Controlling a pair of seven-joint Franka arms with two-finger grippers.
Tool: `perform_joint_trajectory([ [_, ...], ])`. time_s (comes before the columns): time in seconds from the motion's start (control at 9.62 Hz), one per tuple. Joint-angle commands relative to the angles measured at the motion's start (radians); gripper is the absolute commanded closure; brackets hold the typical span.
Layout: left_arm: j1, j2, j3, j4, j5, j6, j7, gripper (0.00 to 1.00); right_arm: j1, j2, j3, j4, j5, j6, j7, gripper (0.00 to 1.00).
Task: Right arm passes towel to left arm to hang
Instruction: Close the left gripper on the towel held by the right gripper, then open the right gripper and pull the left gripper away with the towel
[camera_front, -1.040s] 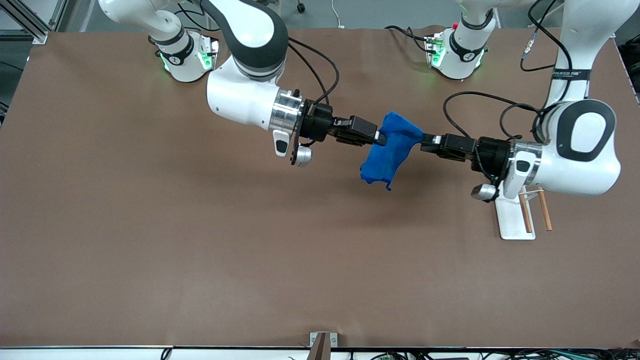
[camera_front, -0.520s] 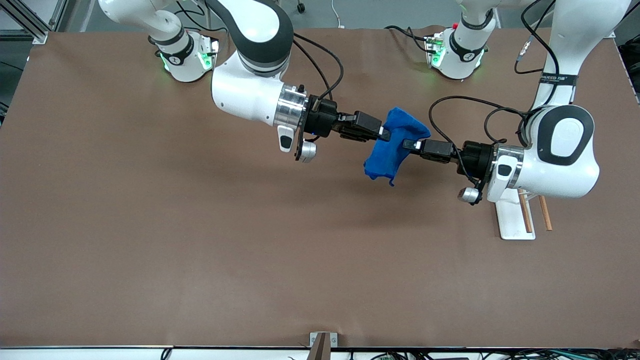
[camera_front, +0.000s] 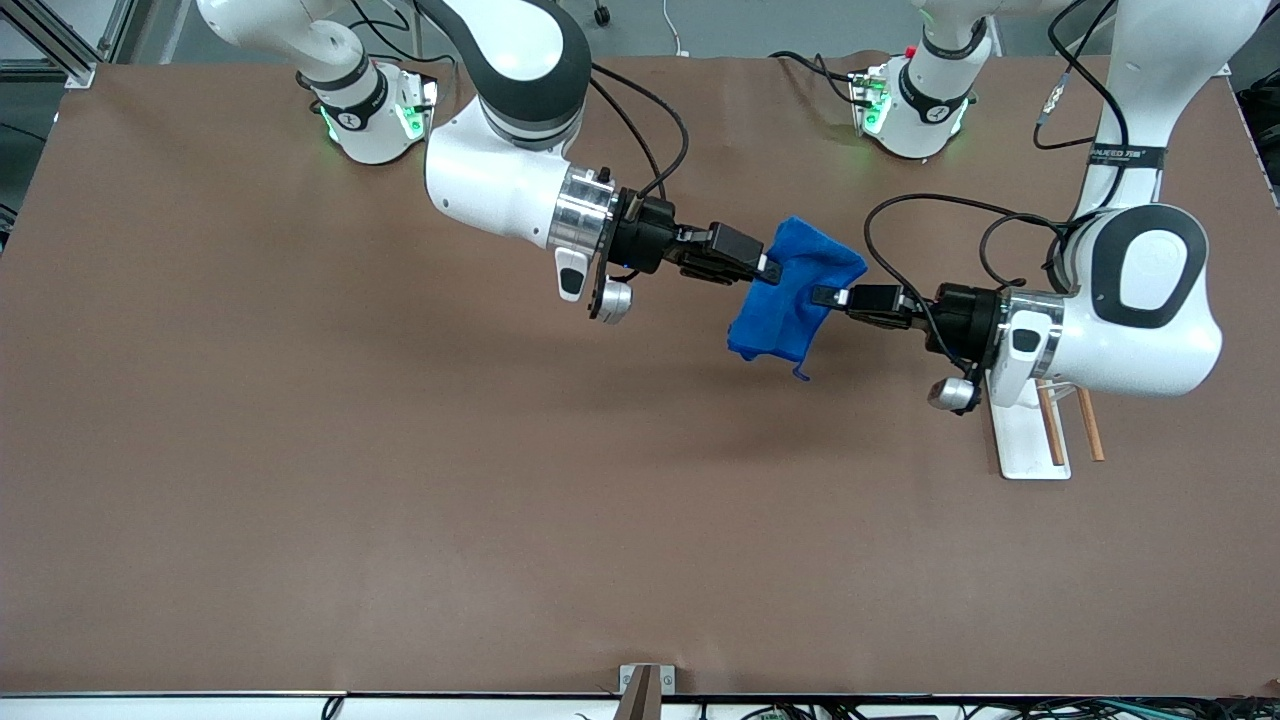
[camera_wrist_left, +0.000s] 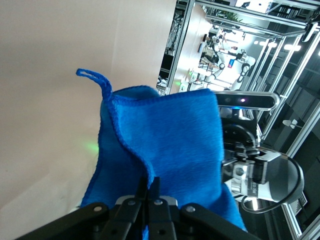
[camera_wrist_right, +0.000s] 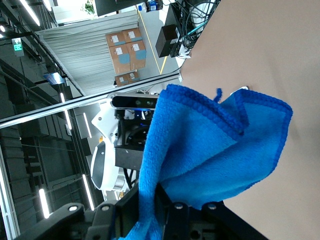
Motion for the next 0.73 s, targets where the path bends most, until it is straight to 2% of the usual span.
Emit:
perform_joint_trajectory([
  [0.0,-0.001,0.008,0.006,-0.001,0.014,0.036,0.003,1.0,-0.007,0.0,0.013,0.011,0.018,0.014,0.008,1.0],
  [0.1,0.001,0.008,0.008,-0.001,0.015,0.039,0.003,1.0,-0.009,0.0,0.013,0.011,0.018,0.012,0.009,1.0],
  [0.21,0.001,0.008,0.008,0.0,0.017,0.048,0.003,1.0,-0.01,-0.006,0.014,0.011,0.021,0.012,0.029,0.74],
  [0.31,0.001,0.008,0.008,0.005,0.047,0.097,0.004,1.0,-0.024,-0.029,0.011,-0.006,0.0,0.003,0.082,0.01],
  [0.52,0.001,0.014,0.008,0.04,0.14,0.153,0.003,1.0,-0.079,-0.075,0.011,-0.079,-0.09,-0.04,0.083,0.0],
  [0.62,0.004,0.011,0.017,0.051,0.179,0.179,0.004,1.0,-0.135,-0.095,0.005,-0.102,-0.195,-0.125,0.086,0.0],
])
